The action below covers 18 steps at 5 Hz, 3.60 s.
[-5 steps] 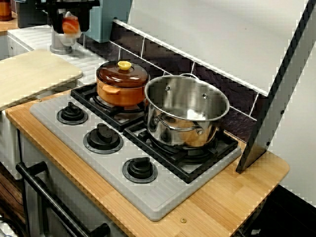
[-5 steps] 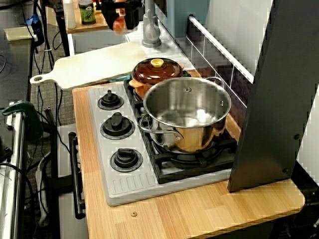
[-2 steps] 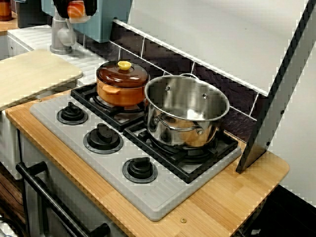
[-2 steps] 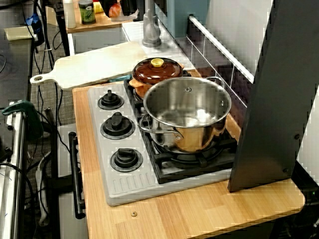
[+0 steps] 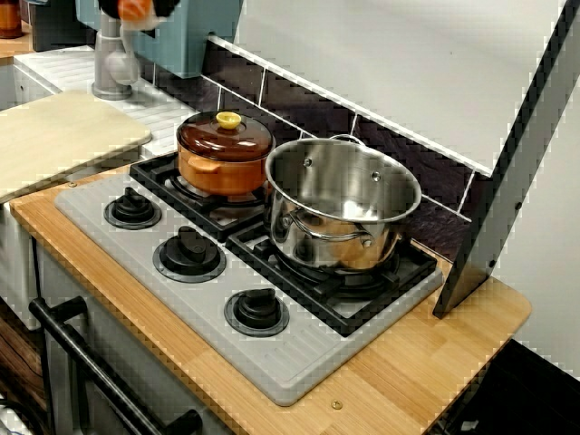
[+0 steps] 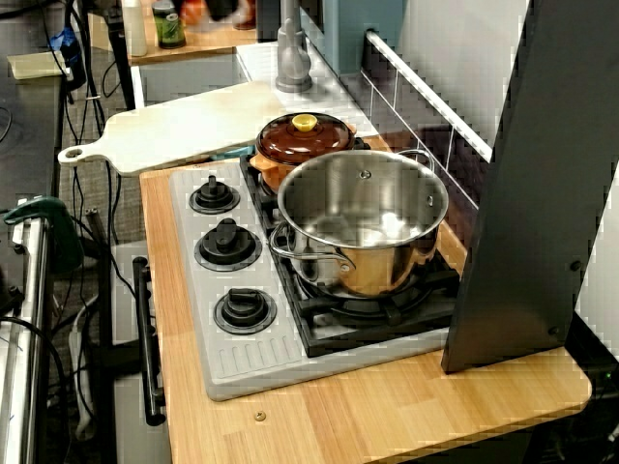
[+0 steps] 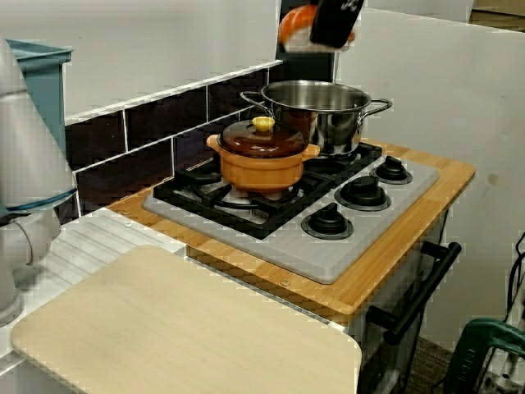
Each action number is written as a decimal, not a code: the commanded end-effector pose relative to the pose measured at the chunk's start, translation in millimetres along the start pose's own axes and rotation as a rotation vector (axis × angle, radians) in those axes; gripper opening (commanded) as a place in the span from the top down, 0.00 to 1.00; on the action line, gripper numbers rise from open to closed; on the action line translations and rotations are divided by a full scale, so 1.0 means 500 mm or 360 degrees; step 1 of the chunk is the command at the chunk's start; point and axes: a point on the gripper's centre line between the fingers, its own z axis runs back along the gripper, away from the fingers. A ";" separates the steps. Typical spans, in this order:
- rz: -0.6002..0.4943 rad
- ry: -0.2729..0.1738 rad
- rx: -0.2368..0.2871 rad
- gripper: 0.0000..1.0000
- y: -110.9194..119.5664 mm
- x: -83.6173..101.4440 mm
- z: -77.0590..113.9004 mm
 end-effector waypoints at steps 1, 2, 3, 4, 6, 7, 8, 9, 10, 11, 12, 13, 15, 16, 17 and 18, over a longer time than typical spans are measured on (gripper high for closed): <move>-0.0105 -0.0101 -0.0026 1.00 0.003 -0.023 0.036; -0.0128 -0.0114 -0.0026 1.00 -0.003 -0.035 0.036; -0.0168 -0.0129 -0.0018 1.00 -0.018 -0.053 0.030; -0.0220 -0.0156 -0.0007 1.00 -0.036 -0.073 0.026; -0.0251 -0.0126 -0.0014 1.00 -0.073 -0.085 0.029; -0.0277 -0.0104 -0.0052 1.00 -0.106 -0.087 0.042; -0.0281 -0.0100 -0.0036 1.00 -0.132 -0.083 0.036; -0.0307 -0.0097 -0.0061 1.00 -0.151 -0.088 0.031; -0.0327 -0.0034 -0.0071 1.00 -0.171 -0.086 0.029; -0.0345 -0.0011 -0.0060 1.00 -0.191 -0.087 0.032; -0.0364 0.0004 -0.0047 1.00 -0.205 -0.097 0.036; -0.0392 0.0047 -0.0056 1.00 -0.217 -0.103 0.039; -0.0474 0.0098 -0.0060 1.00 -0.253 -0.098 0.051; -0.0507 0.0125 -0.0044 1.00 -0.267 -0.093 0.048; -0.0552 0.0083 -0.0046 1.00 -0.277 -0.100 0.052; -0.0585 0.0074 -0.0085 1.00 -0.292 -0.117 0.053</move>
